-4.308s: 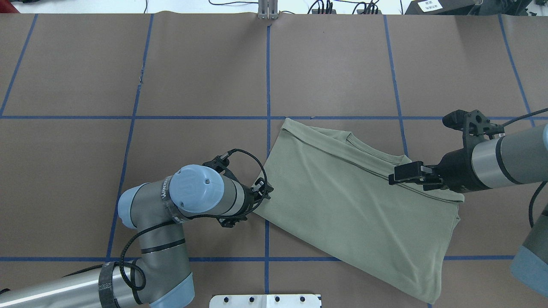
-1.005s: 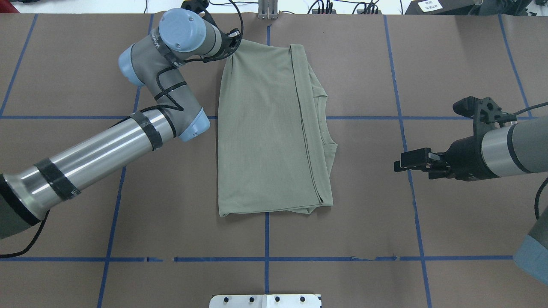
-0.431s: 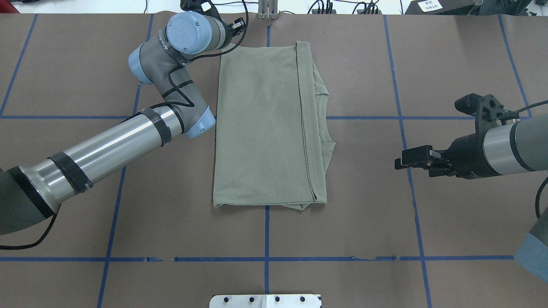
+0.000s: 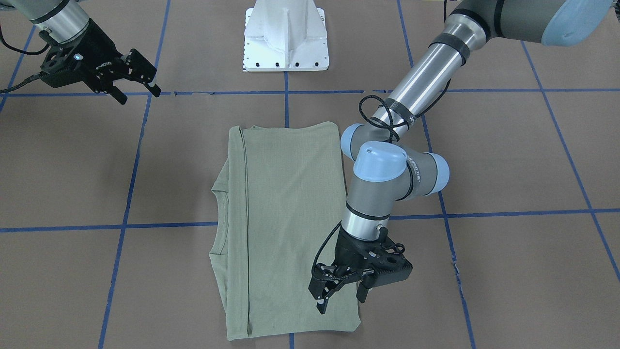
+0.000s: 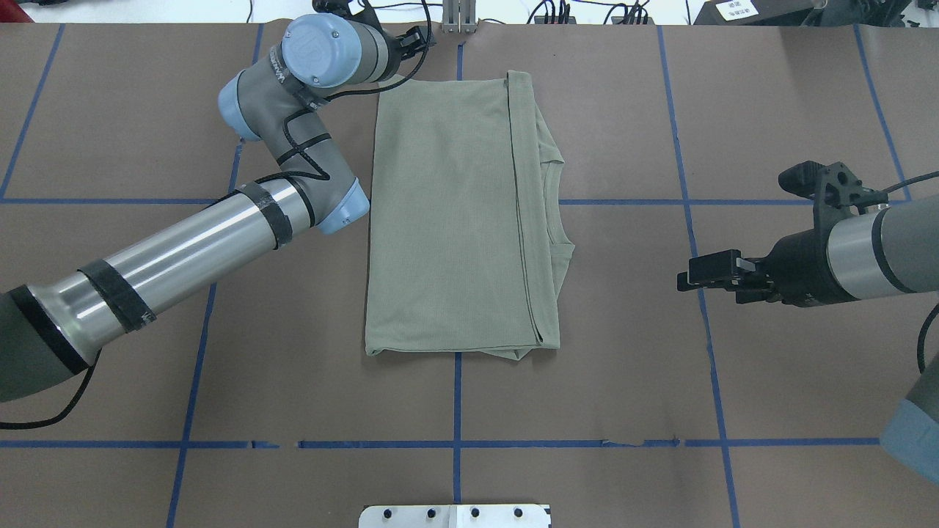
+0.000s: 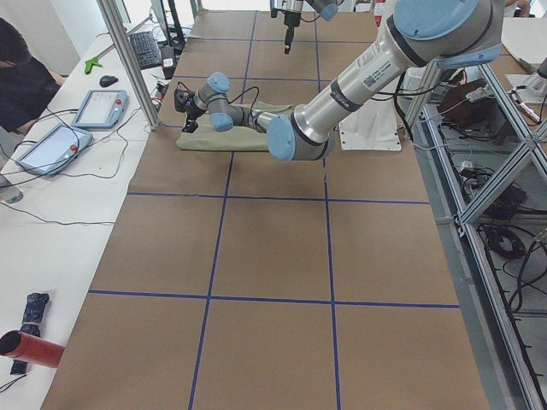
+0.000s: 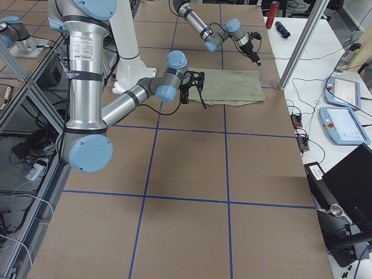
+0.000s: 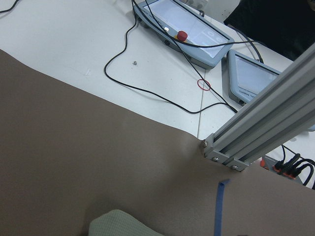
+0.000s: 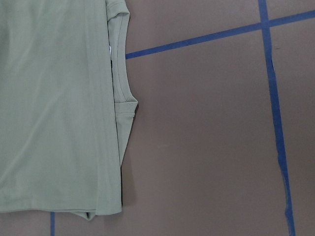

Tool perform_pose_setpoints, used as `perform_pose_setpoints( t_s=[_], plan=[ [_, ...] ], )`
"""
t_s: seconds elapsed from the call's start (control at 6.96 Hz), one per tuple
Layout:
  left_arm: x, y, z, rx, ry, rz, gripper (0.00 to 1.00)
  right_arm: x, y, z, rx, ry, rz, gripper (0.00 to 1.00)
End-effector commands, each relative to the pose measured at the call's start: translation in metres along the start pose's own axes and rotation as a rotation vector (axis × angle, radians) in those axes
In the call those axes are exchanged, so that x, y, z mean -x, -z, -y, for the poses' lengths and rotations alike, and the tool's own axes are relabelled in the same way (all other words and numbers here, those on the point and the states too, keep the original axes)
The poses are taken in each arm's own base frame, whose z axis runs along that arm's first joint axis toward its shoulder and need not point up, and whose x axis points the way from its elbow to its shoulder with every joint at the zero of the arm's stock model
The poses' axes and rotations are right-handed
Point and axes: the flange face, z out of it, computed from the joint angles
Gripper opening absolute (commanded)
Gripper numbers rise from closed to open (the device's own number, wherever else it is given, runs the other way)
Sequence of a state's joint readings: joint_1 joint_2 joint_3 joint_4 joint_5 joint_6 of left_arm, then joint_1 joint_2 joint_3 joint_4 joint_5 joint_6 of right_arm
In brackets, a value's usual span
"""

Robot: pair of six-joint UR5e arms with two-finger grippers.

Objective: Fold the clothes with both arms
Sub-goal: 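Release the shirt and raise the left gripper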

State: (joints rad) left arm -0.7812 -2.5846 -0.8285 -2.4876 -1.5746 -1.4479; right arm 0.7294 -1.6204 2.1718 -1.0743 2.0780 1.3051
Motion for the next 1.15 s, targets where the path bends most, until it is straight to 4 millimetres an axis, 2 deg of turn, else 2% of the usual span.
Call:
perform_pose_setpoints(
  t_s=[0.0, 0.14, 0.43, 0.57, 0.72, 1.01],
  plan=[
    [0.018, 0.029, -0.012, 0.118, -0.004, -0.003, 1.00, 0.006, -0.025, 0.003, 0.023, 0.015, -0.016, 1.00],
    [0.033, 0.049, -0.011, 0.182, -0.038, 0.000, 1.00, 0.024, -0.051, 0.013, 0.033, 0.030, -0.022, 1.00],
    [0.079, 0.087, -0.018, 0.204, -0.073, 0.011, 1.00, 0.067, -0.071, 0.027, 0.062, 0.097, -0.129, 1.00],
    [0.099, 0.106, -0.025, 0.241, -0.089, -0.008, 1.00, 0.106, -0.095, 0.029, 0.035, 0.151, -0.200, 1.00],
    [0.111, 0.121, -0.027, 0.257, -0.105, -0.015, 1.00, 0.133, -0.122, 0.029, 0.020, 0.191, -0.265, 1.00],
    [0.106, 0.172, -0.032, 0.290, -0.101, 0.017, 1.00, 0.164, -0.174, 0.021, 0.014, 0.285, -0.356, 1.00]
  ],
)
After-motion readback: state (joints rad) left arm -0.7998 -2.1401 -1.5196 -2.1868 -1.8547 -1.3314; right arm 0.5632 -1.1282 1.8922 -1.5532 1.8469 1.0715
